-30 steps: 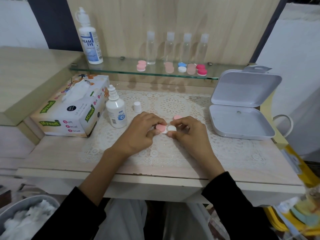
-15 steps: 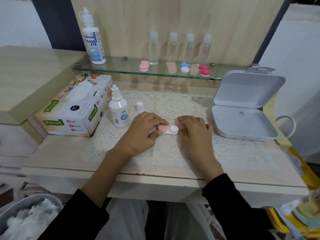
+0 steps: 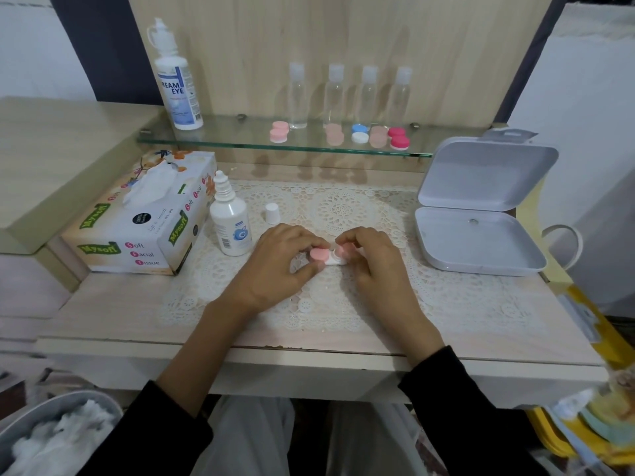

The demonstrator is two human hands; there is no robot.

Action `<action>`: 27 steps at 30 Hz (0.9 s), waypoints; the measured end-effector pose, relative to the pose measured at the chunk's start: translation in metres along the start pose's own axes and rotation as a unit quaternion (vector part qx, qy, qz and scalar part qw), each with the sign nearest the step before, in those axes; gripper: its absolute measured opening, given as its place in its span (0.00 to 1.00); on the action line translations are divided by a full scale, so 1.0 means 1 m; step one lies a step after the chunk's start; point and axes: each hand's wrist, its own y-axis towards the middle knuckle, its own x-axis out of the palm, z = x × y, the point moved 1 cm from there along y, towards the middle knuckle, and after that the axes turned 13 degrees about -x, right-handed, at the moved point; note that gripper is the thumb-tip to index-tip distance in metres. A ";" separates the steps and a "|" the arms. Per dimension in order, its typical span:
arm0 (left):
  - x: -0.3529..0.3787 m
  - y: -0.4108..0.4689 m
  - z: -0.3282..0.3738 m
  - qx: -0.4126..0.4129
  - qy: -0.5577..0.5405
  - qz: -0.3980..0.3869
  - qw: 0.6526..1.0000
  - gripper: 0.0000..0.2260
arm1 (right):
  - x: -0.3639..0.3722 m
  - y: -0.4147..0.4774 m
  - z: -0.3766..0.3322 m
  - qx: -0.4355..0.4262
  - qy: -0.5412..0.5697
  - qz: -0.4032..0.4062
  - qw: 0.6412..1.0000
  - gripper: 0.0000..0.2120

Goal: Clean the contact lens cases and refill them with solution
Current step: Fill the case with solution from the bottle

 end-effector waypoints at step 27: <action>0.000 0.001 0.000 -0.006 -0.016 0.006 1.000 0.17 | 0.007 0.001 0.004 0.016 -0.133 -0.044 0.990 0.17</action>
